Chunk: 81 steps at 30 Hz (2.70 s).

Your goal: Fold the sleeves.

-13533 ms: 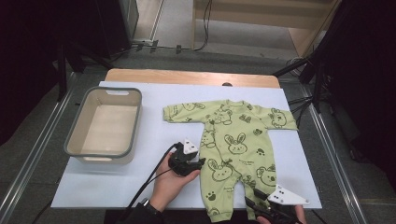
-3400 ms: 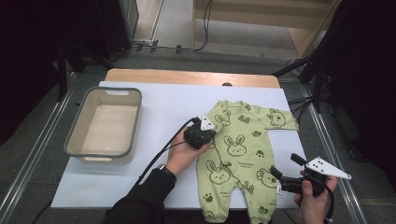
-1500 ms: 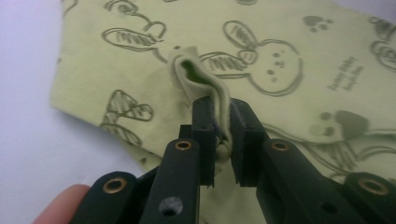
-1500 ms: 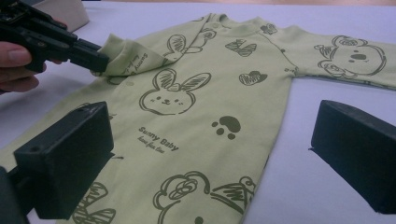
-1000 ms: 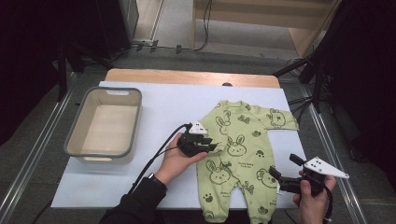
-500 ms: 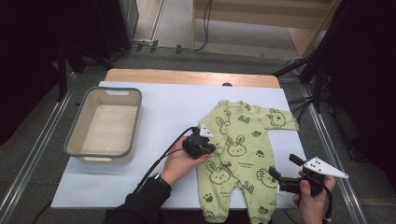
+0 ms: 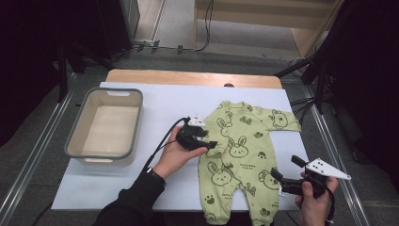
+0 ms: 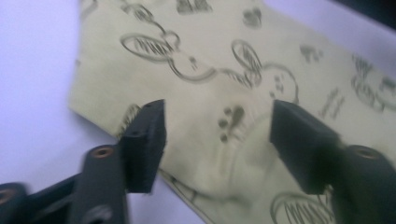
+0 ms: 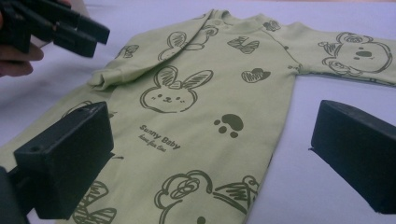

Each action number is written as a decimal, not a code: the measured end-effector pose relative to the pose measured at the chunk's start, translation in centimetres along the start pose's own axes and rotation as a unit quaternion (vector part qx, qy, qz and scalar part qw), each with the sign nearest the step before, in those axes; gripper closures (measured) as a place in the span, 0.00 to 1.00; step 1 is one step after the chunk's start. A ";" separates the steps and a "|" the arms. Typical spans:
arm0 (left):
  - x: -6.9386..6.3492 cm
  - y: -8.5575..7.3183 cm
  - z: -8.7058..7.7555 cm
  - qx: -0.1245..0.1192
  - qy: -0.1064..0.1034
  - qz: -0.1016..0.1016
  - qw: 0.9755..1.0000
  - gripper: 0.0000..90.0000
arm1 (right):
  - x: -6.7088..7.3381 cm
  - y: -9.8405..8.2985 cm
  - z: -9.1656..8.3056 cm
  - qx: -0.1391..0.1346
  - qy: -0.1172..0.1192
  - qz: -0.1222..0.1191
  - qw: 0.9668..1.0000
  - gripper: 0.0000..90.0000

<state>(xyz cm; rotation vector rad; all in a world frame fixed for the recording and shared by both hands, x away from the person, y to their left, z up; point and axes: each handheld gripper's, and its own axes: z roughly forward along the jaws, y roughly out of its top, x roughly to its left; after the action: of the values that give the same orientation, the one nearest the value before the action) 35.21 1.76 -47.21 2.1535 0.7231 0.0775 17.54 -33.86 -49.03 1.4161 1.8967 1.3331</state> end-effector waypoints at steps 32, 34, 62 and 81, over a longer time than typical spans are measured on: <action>7.2 6.0 7.0 0.029 0.046 -0.077 0.996 0.29 | -0.3 0.0 -0.1 -0.009 0.004 0.002 1.000 0.00; 7.4 6.0 7.3 0.034 0.051 -0.084 0.995 0.34 | -0.3 0.0 -0.1 -0.009 0.005 0.002 1.000 0.00; 7.6 6.3 9.0 0.072 0.060 -0.091 0.991 0.94 | 2.4 0.5 0.9 -0.003 0.021 -0.018 1.000 0.00; 7.5 7.1 8.2 0.071 0.072 -0.073 0.992 0.96 | 13.7 0.0 4.7 0.062 0.103 -0.058 0.991 0.25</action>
<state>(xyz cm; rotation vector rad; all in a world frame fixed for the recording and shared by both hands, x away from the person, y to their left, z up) 47.24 -3.51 -48.69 2.2382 0.9938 0.1087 15.85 -19.52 -48.41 1.2438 2.1931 1.3725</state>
